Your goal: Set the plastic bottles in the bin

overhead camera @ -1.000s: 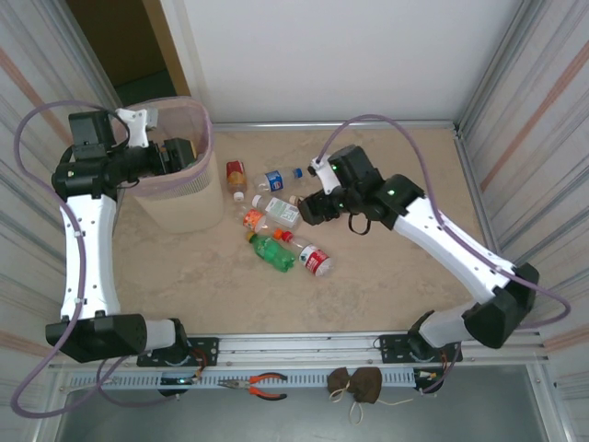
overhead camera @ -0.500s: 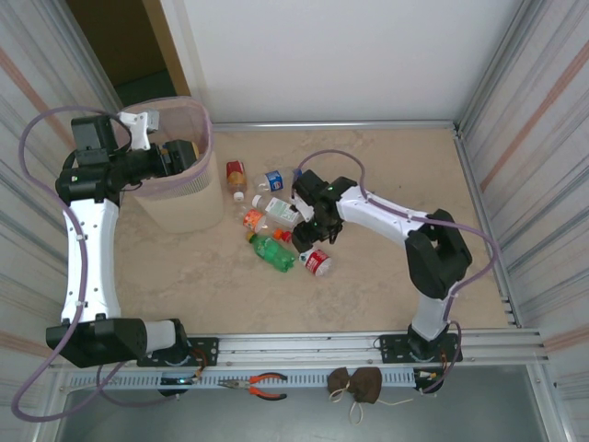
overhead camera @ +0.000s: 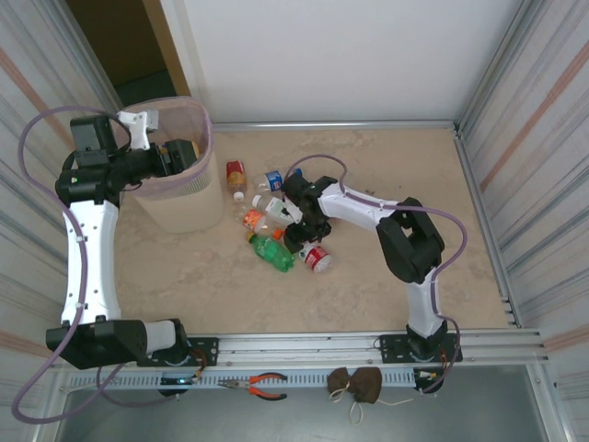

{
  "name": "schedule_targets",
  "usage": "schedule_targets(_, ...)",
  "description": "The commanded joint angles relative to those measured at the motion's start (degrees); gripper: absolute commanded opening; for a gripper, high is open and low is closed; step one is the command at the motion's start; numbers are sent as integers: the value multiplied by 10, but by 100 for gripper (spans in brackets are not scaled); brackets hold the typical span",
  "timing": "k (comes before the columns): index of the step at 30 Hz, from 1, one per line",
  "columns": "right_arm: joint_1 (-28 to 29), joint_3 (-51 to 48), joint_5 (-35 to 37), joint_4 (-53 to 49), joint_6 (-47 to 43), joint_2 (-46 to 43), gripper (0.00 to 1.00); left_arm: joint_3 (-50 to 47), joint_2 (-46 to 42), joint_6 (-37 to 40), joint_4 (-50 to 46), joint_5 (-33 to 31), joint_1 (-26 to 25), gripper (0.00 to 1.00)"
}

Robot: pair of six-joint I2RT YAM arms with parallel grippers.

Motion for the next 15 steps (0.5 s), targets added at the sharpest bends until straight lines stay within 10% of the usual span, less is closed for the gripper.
schedule_targets(1,-3,21,19,-20,16,27,68,-8,-13,-5,9,15,2,75)
schedule_targets(15,-7,56,32,-43,24,61,64,-8,-13,-9,12,17,2,75)
